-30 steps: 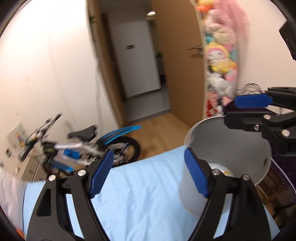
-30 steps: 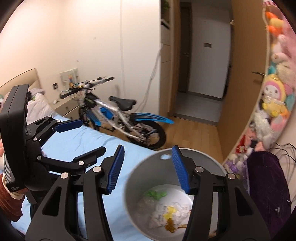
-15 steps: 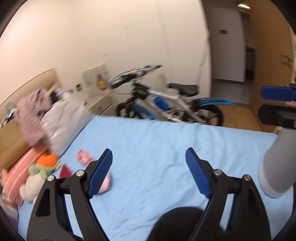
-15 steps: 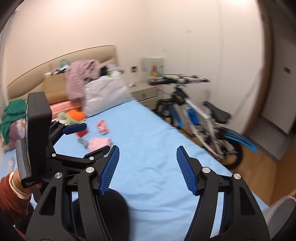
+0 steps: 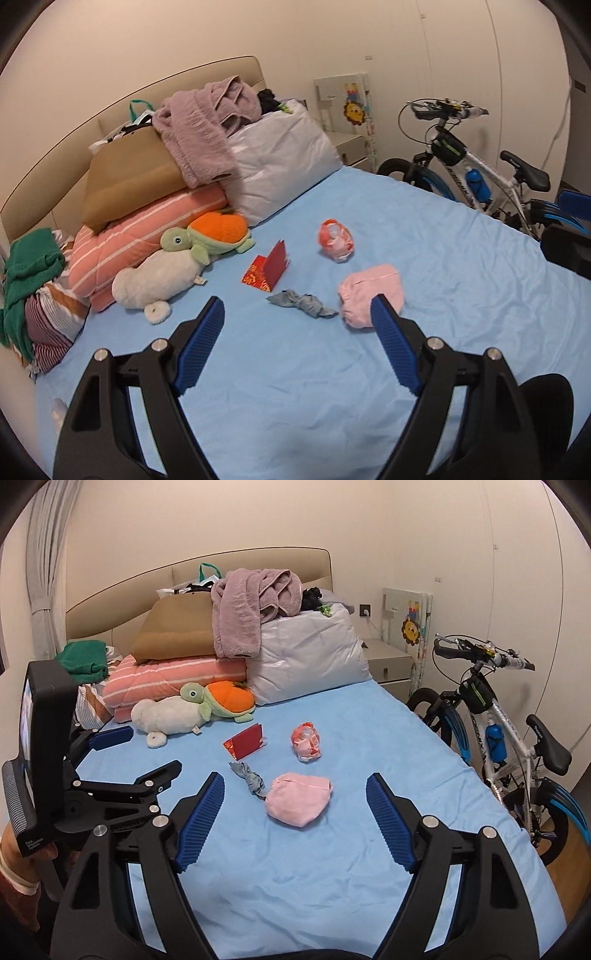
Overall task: Collect trash
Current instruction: 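Move both open tools back over the bed, then grasp the grey cloth with the left tool while the right tool grasps the pink cloth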
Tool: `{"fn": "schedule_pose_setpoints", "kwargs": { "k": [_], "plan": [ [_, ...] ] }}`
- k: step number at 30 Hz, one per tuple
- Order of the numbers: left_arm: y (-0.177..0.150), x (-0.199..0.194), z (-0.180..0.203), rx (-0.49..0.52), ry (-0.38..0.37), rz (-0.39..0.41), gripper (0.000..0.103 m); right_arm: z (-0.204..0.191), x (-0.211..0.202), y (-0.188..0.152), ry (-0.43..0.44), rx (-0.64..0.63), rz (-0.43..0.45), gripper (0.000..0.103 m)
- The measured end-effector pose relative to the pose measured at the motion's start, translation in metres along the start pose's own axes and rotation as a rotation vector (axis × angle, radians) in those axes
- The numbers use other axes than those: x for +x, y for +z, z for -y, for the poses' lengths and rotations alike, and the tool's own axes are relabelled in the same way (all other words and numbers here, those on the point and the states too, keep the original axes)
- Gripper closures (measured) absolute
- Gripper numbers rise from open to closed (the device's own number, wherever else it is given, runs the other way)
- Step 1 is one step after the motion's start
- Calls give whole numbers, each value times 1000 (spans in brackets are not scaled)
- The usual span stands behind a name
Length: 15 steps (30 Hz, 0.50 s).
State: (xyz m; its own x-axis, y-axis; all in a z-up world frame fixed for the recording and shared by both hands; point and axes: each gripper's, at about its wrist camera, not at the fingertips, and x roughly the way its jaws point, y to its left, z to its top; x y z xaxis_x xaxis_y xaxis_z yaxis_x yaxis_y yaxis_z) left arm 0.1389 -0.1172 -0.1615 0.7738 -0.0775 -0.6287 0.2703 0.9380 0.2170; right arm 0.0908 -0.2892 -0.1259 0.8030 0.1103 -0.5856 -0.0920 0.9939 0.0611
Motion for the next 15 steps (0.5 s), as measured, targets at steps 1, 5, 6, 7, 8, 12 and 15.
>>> {"fn": "schedule_pose_setpoints", "kwargs": {
  "k": [1, 5, 6, 7, 8, 12, 15],
  "plan": [
    [-3, 6, -5, -9, 8, -9, 22, -2, 9, 0, -1, 3, -6, 26],
    [-10, 38, -16, -46, 19, -51, 22, -9, 50, -2, -23, 15, -37, 23],
    [-12, 48, -20, -54, 14, -59, 22, -10, 62, -3, -36, 18, -45, 22],
    [-15, 56, -21, -60, 9, -67, 22, -11, 74, -4, -49, 20, -52, 21],
    [-17, 66, -22, -66, 7, -74, 22, -10, 84, -5, -58, 21, -60, 21],
    [-27, 103, -27, -81, -10, -110, 22, -7, 129, -15, -79, 49, -105, 21],
    [-33, 128, -28, -91, -27, -137, 22, -6, 163, -25, -90, 71, -142, 21]
  ]
}}
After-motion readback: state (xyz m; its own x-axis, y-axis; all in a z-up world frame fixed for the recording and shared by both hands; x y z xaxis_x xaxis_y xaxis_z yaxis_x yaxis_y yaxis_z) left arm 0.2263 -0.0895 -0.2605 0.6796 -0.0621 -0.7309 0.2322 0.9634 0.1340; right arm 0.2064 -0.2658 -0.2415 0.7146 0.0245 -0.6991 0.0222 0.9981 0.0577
